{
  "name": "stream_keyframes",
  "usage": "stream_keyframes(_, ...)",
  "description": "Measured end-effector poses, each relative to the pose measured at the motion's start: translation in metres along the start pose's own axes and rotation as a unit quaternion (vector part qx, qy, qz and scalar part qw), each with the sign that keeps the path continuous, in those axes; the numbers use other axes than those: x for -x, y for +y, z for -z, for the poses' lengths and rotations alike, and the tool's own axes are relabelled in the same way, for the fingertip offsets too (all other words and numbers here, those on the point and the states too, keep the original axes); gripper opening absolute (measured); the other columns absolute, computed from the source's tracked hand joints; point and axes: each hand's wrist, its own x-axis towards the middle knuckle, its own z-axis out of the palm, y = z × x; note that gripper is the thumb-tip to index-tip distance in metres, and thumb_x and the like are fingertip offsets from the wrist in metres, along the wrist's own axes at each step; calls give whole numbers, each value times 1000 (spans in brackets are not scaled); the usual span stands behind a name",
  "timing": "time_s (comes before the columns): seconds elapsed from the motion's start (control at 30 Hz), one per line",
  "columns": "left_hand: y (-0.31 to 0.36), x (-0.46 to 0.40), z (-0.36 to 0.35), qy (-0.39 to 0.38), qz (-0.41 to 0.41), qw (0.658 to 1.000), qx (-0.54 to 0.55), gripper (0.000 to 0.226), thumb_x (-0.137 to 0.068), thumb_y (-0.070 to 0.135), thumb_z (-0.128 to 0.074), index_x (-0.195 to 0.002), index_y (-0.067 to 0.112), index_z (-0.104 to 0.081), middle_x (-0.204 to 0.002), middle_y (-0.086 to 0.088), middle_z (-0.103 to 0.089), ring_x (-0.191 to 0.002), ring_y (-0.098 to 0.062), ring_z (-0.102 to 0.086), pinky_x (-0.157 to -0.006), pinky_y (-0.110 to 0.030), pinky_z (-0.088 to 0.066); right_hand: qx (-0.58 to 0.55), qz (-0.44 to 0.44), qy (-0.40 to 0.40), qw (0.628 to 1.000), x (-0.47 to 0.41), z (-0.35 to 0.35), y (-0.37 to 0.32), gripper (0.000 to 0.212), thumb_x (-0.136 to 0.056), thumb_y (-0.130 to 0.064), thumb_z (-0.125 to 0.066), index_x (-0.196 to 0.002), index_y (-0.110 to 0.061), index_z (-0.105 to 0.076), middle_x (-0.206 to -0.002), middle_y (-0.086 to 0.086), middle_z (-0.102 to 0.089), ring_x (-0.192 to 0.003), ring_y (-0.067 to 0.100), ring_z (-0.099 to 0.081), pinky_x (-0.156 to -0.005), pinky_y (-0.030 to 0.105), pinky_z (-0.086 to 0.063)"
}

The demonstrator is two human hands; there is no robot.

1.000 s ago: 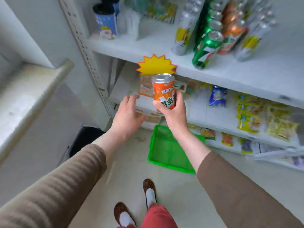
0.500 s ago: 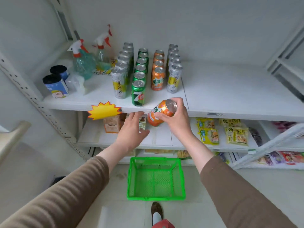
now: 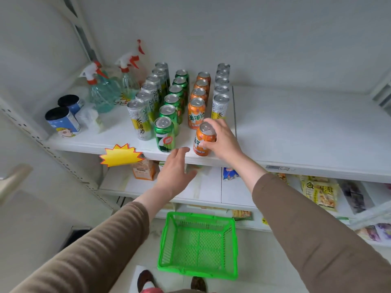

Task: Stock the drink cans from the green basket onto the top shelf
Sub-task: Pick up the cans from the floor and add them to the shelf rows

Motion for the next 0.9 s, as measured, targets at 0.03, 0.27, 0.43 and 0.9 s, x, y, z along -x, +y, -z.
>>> stream_keyframes(0.03, -1, -3, -1, 4, 3, 1000, -4, 66, -85, 30, -70, -141, 23, -35, -142, 0, -40, -131, -22, -40, -100, -38, -41, 12, 10, -8, 1000, -6, -3, 0, 74, -80, -20, -83, -145, -25, -48, -140, -1, -45, -128, 21, -50, -106, 36, -44)
stream_keyframes(0.27, -6, -21, -6, 5, 17, 1000, -8, 67, -85, 31, -69, -142, 23, -34, -142, 1, -40, -132, -21, -39, -97, -40, -44, -23, 18, 5, 1000, -34, -25, 0, 77, -86, -10, -75, -152, -22, -37, -150, 2, -44, -137, 19, -46, -113, 41, -42)
stream_keyframes(0.43, -13, -28, -11, 11, 18, 1000, -9, 65, -85, 31, -68, -141, 21, -36, -139, 0, -42, -128, -21, -42, -89, -36, -44, -113, -70, 40, 990, -22, -53, 17, 101, -79, -15, -85, -156, -23, -20, -154, 1, -41, -135, 13, -46, -109, 31, -41)
stream_keyframes(0.9, -22, -50, -19, -2, 8, 1000, 1, 69, -84, 28, -70, -142, 22, -34, -136, -1, -44, -127, -21, -43, -95, -35, -44, -68, -148, 115, 980, -41, -95, 19, 74, -73, -34, -89, -123, -13, -39, -120, 13, -60, -112, 33, -57, -89, 44, -52)
